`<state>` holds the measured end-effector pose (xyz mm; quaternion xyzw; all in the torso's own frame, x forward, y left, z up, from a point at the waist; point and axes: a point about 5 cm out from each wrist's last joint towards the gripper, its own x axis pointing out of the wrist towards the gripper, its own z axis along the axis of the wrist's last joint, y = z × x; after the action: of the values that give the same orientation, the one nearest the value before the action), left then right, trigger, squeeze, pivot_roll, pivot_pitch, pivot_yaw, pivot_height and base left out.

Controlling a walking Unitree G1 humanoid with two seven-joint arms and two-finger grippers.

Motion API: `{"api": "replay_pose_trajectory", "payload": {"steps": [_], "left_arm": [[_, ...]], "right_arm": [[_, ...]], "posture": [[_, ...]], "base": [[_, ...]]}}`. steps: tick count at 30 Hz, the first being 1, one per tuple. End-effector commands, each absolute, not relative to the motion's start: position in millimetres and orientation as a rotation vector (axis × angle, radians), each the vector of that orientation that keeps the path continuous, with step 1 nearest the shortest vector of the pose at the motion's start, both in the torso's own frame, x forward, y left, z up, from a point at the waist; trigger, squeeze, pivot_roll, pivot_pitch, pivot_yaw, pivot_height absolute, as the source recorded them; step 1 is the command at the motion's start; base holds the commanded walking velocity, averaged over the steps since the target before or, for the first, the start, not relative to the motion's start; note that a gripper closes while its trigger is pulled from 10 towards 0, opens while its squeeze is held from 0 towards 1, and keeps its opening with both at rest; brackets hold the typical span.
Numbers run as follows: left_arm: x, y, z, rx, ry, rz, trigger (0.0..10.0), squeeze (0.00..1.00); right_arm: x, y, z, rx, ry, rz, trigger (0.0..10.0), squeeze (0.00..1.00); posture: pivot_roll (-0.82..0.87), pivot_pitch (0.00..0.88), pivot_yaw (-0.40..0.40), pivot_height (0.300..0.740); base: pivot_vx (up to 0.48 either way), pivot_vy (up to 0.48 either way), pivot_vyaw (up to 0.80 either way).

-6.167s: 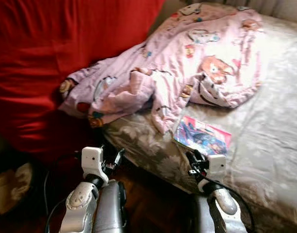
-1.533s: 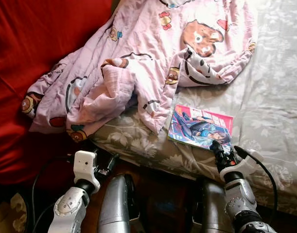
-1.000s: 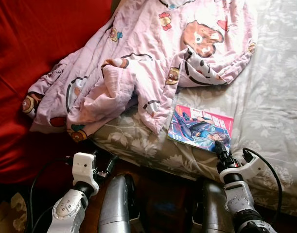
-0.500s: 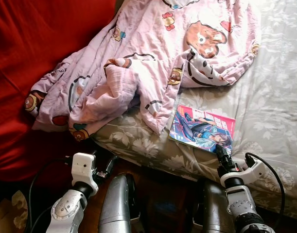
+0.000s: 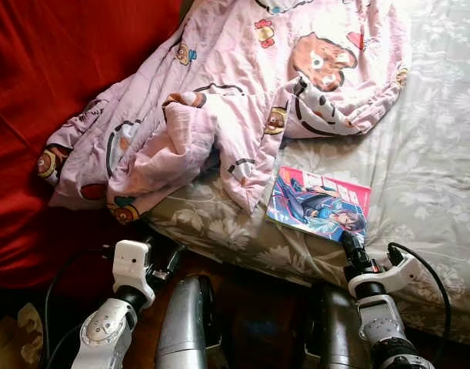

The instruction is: Clean up the room

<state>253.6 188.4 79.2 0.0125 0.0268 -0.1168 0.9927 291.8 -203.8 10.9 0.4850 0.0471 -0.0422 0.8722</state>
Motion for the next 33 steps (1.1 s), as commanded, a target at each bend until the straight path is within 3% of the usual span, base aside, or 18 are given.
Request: {"api": "replay_pose_trajectory", "payload": {"steps": [1,19,28,33], "left_arm": [[248,193,71,0.034,0.096,-0.217,10.0,0.00],[248,194,69,0.034,0.104,-0.209,10.0,0.00],[252,193,68,0.027,0.097,-0.196,10.0,0.00],[255,189,65,0.019,0.098,-0.197,10.0,0.00]], "right_arm": [[267,-175,-22,1.084,0.292,-0.098,0.0,0.00],[272,-175,-16,1.066,0.255,-0.079,0.0,0.00],[284,-189,4,0.943,0.095,-0.104,0.0,0.00],[275,-204,13,0.901,-0.039,-0.240,0.0,0.00]], "posture": [[0.19,0.319,0.119,0.575],[0.19,0.317,0.119,0.575],[0.17,0.303,0.104,0.575],[0.14,0.288,0.085,0.575]], "base": [[0.000,0.000,0.00],[0.000,0.000,0.00],[0.000,0.000,0.00],[0.000,0.000,0.00]]}}
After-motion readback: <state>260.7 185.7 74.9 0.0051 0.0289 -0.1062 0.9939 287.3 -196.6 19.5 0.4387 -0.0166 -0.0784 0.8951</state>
